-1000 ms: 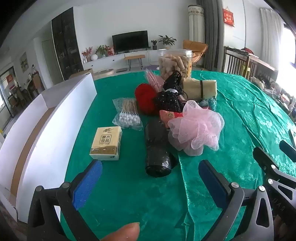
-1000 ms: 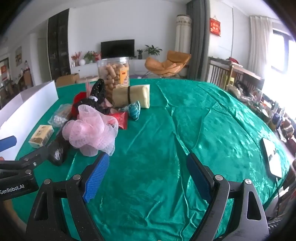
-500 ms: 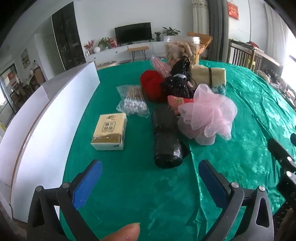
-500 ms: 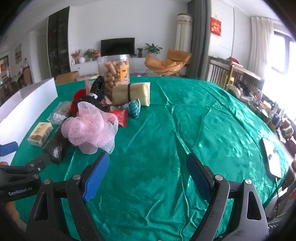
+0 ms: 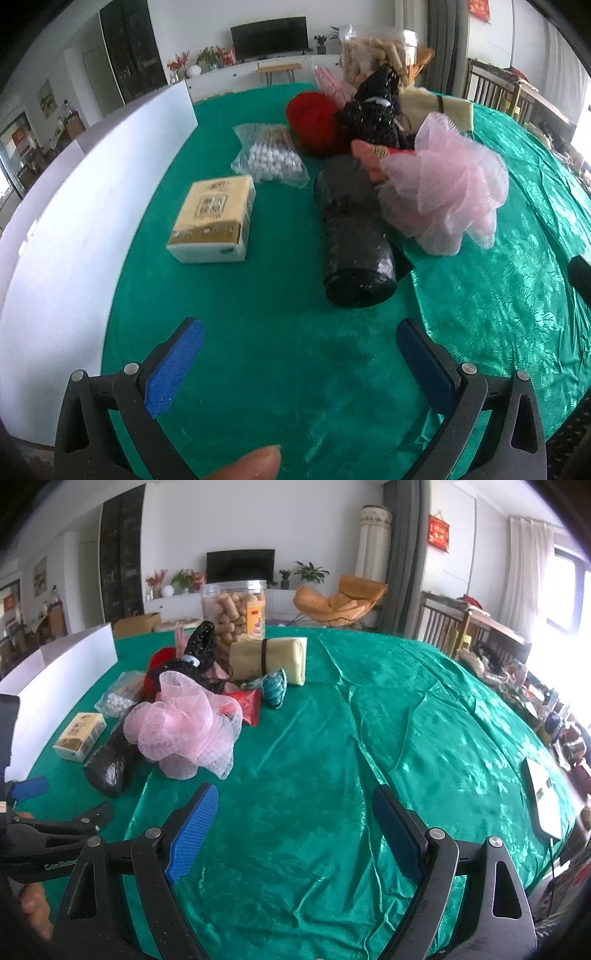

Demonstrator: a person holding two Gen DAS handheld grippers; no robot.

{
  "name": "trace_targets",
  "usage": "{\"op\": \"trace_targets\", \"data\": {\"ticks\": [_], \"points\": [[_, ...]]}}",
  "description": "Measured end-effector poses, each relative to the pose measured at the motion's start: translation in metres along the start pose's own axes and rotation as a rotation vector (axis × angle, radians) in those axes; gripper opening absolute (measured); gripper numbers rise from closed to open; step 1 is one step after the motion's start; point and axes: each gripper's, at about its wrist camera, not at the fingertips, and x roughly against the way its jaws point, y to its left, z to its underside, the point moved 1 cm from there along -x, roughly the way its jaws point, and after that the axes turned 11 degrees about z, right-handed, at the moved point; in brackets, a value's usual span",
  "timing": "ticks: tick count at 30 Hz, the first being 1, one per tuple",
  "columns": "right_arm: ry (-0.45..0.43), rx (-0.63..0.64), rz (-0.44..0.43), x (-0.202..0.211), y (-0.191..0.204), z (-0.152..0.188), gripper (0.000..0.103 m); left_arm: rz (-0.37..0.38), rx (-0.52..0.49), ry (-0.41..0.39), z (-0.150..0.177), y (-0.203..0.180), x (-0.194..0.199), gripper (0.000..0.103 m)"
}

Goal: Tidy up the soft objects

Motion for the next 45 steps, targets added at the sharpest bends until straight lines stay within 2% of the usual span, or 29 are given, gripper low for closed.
{"op": "trace_targets", "data": {"ticks": [17, 45], "points": [[0.016, 0.059, -0.014, -0.005, 0.016, 0.002, 0.087, 0.050, 0.048, 0.009, 0.000, 0.017, -0.019, 0.103], [0.062, 0.011, -0.021, -0.013, 0.007, 0.004, 0.087, 0.071, 0.032, 0.001, 0.000, 0.018, -0.023, 0.103]]}}
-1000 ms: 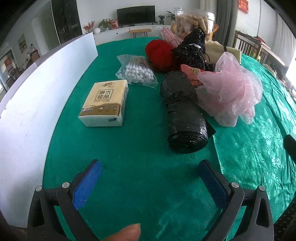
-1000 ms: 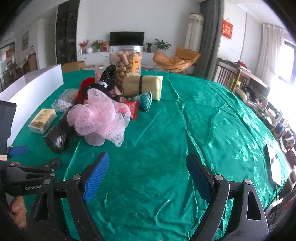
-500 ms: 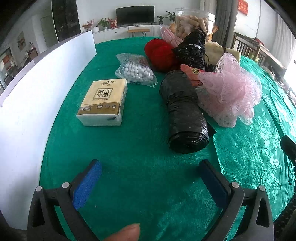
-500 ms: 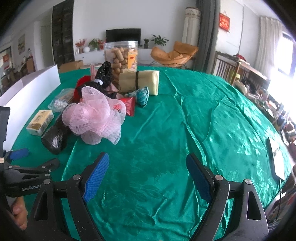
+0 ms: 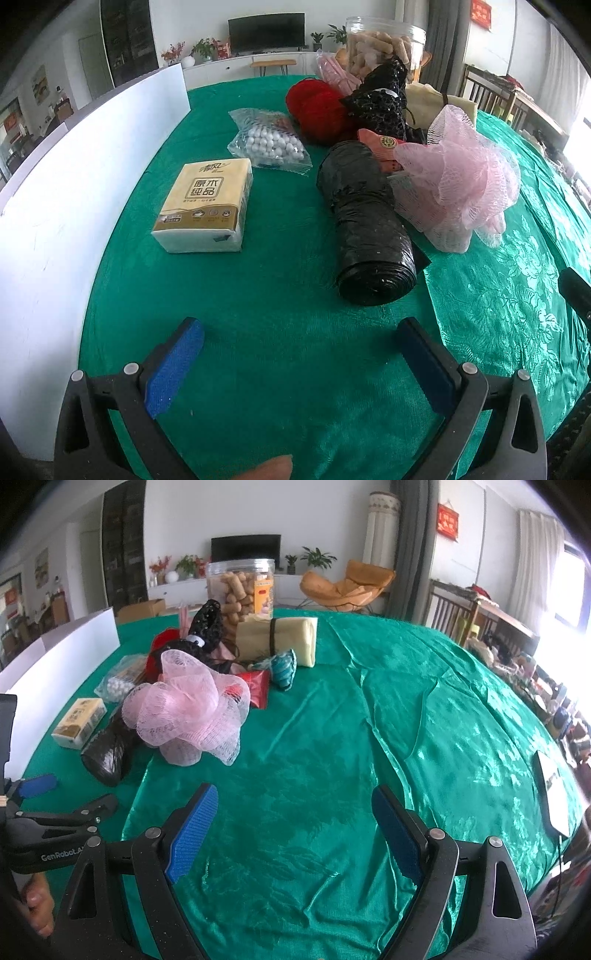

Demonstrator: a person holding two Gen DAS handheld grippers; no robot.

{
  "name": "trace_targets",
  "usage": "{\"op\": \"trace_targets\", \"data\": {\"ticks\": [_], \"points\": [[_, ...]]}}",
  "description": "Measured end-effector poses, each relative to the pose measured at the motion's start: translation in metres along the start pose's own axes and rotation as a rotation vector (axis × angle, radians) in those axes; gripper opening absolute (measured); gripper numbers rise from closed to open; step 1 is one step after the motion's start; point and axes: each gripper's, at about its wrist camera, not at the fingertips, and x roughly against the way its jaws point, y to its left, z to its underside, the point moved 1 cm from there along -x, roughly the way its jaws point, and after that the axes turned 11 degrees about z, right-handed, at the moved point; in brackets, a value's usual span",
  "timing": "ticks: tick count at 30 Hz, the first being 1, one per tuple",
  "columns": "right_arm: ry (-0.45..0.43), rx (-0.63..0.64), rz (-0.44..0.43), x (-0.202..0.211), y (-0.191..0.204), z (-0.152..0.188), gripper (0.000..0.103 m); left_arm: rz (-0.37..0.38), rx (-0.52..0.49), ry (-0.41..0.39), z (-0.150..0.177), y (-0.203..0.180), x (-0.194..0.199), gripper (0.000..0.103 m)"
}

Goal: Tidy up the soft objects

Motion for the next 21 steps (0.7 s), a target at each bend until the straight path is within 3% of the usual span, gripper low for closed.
{"op": "trace_targets", "data": {"ticks": [21], "points": [[0.007, -0.021, -0.010, -0.0015, -0.0047, 0.0000, 0.087, 0.012, -0.018, 0.008, -0.0019, 0.0014, -0.0020, 0.103]]}}
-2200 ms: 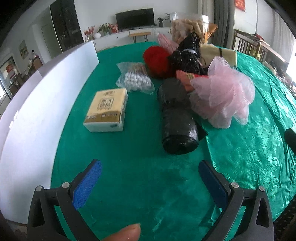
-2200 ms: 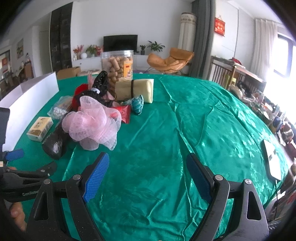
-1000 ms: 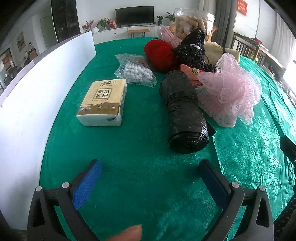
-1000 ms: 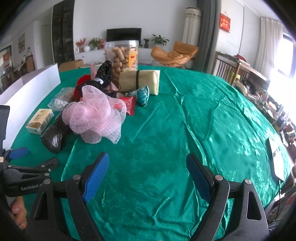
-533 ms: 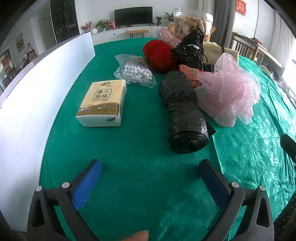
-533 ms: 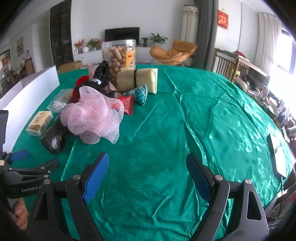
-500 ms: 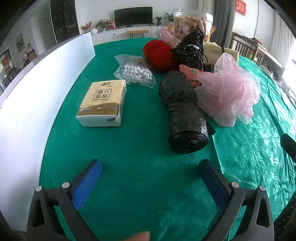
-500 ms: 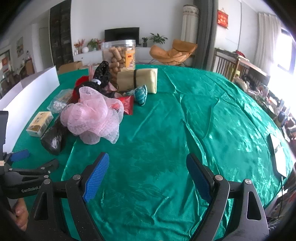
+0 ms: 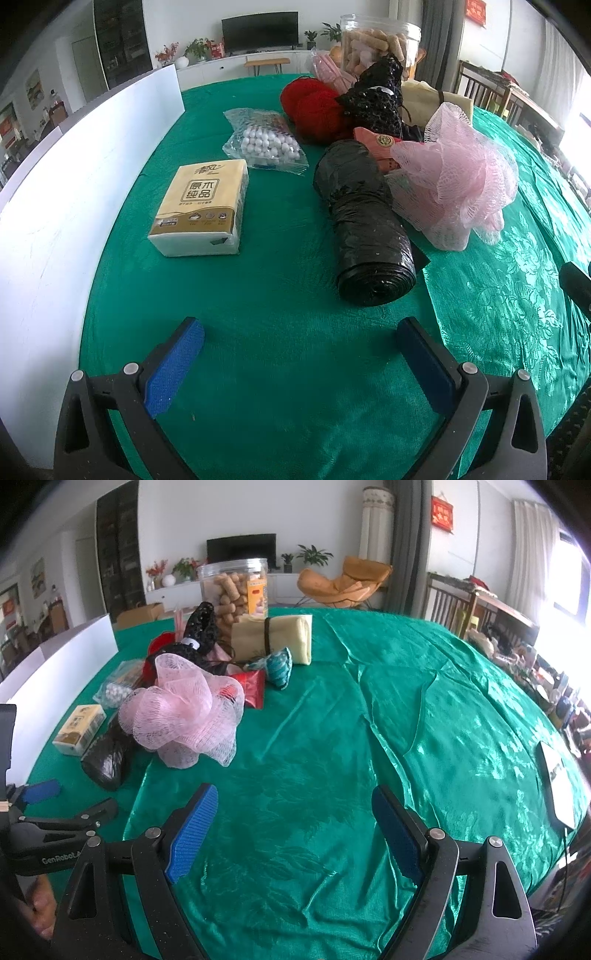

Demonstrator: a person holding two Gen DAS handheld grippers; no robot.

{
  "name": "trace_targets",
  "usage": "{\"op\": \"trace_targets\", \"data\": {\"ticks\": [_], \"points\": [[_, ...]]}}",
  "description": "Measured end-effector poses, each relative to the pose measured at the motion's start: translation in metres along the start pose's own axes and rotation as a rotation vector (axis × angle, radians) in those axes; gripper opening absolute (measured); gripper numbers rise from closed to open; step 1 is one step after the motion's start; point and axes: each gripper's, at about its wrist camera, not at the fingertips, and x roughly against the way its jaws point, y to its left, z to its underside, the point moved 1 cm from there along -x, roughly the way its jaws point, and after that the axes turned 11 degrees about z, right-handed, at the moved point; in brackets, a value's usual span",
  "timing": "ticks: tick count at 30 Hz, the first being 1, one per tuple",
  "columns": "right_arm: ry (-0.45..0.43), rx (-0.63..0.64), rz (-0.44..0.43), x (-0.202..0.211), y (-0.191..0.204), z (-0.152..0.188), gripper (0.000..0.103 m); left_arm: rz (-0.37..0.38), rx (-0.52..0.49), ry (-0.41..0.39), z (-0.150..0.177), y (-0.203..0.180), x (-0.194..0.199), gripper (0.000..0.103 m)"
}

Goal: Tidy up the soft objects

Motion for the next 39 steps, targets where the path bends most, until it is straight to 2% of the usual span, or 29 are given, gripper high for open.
{"op": "trace_targets", "data": {"ticks": [16, 25, 35, 39], "points": [[0.001, 0.001, -0.003, -0.002, 0.000, 0.001, 0.087, 0.027, -0.029, 0.067, -0.020, 0.007, -0.011, 0.103], [0.006, -0.002, -0.007, -0.004, 0.001, 0.003, 0.087, 0.060, -0.082, 0.035, -0.022, 0.010, -0.014, 0.103], [0.023, -0.012, -0.024, -0.006, 0.000, 0.001, 0.087, 0.063, -0.087, 0.006, -0.019, 0.009, -0.013, 0.103], [0.042, -0.046, -0.068, -0.008, -0.007, -0.002, 0.087, 0.061, -0.085, 0.001, -0.019, 0.009, -0.012, 0.103]]}}
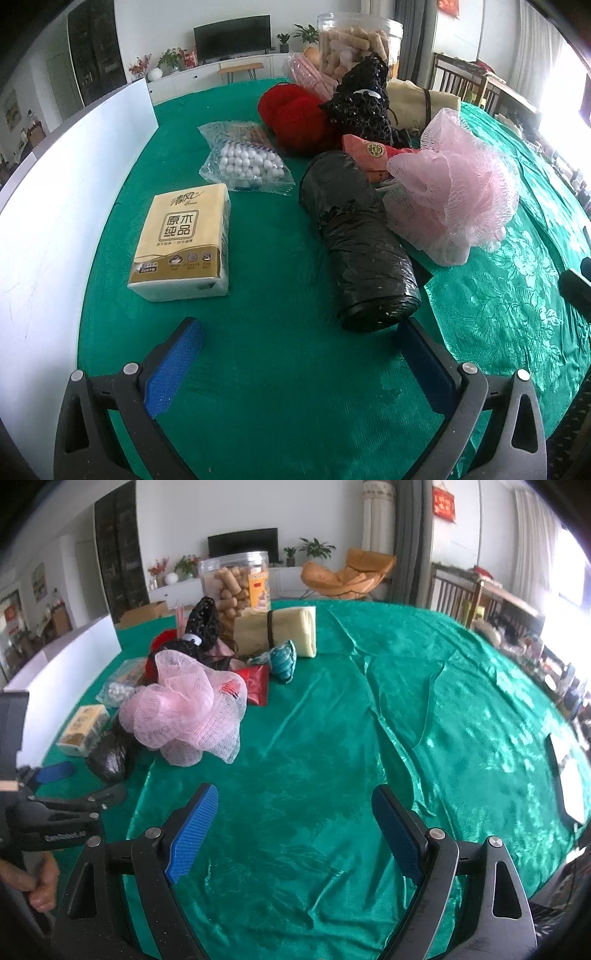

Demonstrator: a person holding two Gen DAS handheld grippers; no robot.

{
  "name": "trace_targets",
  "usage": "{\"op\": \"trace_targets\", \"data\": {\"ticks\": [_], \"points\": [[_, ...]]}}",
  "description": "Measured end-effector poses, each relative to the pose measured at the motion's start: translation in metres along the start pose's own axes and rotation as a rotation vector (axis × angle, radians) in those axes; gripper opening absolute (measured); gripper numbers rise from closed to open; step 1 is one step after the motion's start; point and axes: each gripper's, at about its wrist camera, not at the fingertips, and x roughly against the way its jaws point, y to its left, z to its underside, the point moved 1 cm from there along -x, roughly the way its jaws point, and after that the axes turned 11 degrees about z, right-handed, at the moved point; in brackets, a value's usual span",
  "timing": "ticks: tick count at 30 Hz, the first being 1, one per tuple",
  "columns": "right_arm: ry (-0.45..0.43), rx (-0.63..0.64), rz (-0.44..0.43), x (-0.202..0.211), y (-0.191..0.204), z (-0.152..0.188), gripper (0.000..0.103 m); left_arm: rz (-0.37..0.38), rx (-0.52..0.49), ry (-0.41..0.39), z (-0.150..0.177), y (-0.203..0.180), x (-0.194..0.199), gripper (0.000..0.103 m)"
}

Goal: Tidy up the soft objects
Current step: 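Grasp the cream rolled towel with the right tool while the left tool grasps the tissue pack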

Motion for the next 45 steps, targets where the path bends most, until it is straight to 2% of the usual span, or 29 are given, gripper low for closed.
{"op": "trace_targets", "data": {"ticks": [3, 6, 10, 12, 14, 17, 20, 21, 22, 23, 24, 28, 30, 32, 35, 36, 38, 40, 43, 45], "points": [[-0.001, -0.045, -0.083, -0.006, -0.016, -0.014, 0.087, -0.002, 0.002, -0.006, 0.001, 0.000, 0.001, 0.103], [-0.034, 0.080, -0.077, -0.024, -0.021, -0.050, 0.087, -0.004, 0.003, -0.009, 0.001, -0.001, 0.001, 0.103], [-0.024, 0.207, -0.090, -0.060, -0.021, -0.121, 0.087, -0.005, 0.004, -0.012, 0.002, -0.001, 0.002, 0.103], [-0.001, 0.312, -0.097, -0.081, -0.007, -0.156, 0.087, -0.005, 0.004, -0.012, 0.002, -0.001, 0.002, 0.103], [0.029, 0.505, -0.092, -0.107, 0.020, -0.183, 0.087, -0.005, 0.004, -0.012, 0.002, -0.001, 0.002, 0.103], [0.039, 0.766, -0.058, -0.135, 0.058, -0.191, 0.087, -0.004, 0.004, -0.013, 0.002, -0.001, 0.002, 0.103], [0.090, 0.853, -0.092, -0.158, 0.079, -0.190, 0.086, -0.004, 0.004, -0.013, 0.001, -0.001, 0.002, 0.103], [0.136, 0.838, -0.129, -0.165, 0.083, -0.190, 0.084, -0.004, 0.004, -0.013, 0.001, -0.001, 0.002, 0.103], [0.187, 0.811, -0.159, -0.171, 0.085, -0.189, 0.075, -0.004, 0.004, -0.013, 0.001, -0.001, 0.002, 0.103], [0.220, 0.778, -0.167, -0.174, 0.085, -0.188, 0.056, -0.004, 0.004, -0.013, 0.001, -0.001, 0.002, 0.103], [0.236, 0.753, -0.172, -0.174, 0.082, -0.188, 0.020, -0.004, 0.003, -0.013, 0.001, -0.002, 0.002, 0.103], [0.324, 0.554, -0.195, -0.164, 0.047, -0.191, 0.019, -0.004, 0.003, -0.013, 0.001, -0.002, 0.002, 0.103], [0.401, 0.342, -0.253, -0.159, 0.008, -0.193, 0.019, -0.004, 0.004, -0.013, 0.001, -0.002, 0.002, 0.103], [0.498, 0.087, -0.336, -0.155, -0.041, -0.178, 0.019, -0.004, 0.003, -0.013, 0.001, -0.002, 0.002, 0.103], [0.579, -0.104, -0.361, -0.156, -0.085, -0.147, 0.020, -0.003, 0.003, -0.013, 0.001, -0.002, 0.002, 0.103], [0.593, -0.122, -0.327, -0.156, -0.097, -0.130, 0.023, -0.002, 0.002, -0.012, 0.001, -0.002, 0.002, 0.103], [0.561, -0.134, -0.268, -0.154, -0.111, -0.111, 0.041, 0.004, -0.002, -0.008, 0.000, -0.002, 0.002, 0.103], [0.506, -0.169, -0.223, -0.145, -0.125, -0.100, 0.077, 0.015, -0.001, -0.001, 0.001, 0.000, 0.004, 0.103], [0.420, -0.158, -0.166, -0.133, -0.133, -0.105, 0.078, 0.062, 0.065, -0.017, 0.010, 0.012, 0.020, 0.103], [0.351, -0.071, -0.154, -0.119, -0.119, -0.109, 0.079, 0.094, 0.118, -0.048, 0.017, 0.023, 0.035, 0.103]]}}
